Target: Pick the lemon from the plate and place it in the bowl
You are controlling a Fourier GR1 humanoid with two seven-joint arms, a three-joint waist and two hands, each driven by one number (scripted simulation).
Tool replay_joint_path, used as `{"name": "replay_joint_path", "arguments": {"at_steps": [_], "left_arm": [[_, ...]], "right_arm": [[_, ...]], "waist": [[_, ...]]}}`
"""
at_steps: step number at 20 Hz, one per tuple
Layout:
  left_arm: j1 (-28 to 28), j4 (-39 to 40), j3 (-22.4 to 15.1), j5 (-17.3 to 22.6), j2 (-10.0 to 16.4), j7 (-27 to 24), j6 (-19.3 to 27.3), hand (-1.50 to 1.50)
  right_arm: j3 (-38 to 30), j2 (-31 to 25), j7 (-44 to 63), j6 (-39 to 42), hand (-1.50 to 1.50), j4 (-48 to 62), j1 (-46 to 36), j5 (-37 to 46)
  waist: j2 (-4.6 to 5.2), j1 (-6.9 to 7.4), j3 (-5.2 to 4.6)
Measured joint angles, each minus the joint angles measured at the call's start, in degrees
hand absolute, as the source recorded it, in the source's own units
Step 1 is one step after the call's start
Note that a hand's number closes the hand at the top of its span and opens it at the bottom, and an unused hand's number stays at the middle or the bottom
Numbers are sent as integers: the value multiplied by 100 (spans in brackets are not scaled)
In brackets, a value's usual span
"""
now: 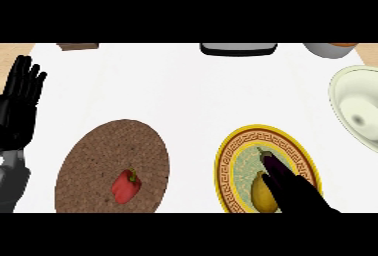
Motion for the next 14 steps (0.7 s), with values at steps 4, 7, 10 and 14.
{"name": "replay_joint_path", "arguments": {"at_steps": [4, 7, 10, 14], "left_arm": [[68, -102, 81, -30, -21, 47, -65, 0], [74, -71, 167, -47, -50, 14, -172, 0], [-110, 61, 259, -108, -60, 100, -207, 0], [0, -13, 329, -221, -184, 69, -294, 0]], "right_arm": [[-67, 283, 32, 184, -150, 46, 4, -59], [-310, 484, -64, 326, -150, 123, -32, -150], [-414, 612, -154, 395, -150, 152, 104, -176], [-496, 768, -380, 372, -150, 338, 279, -103]], "waist": [[-2, 12, 5], [1, 20, 8], [2, 5, 9], [-1, 12, 12]]}}
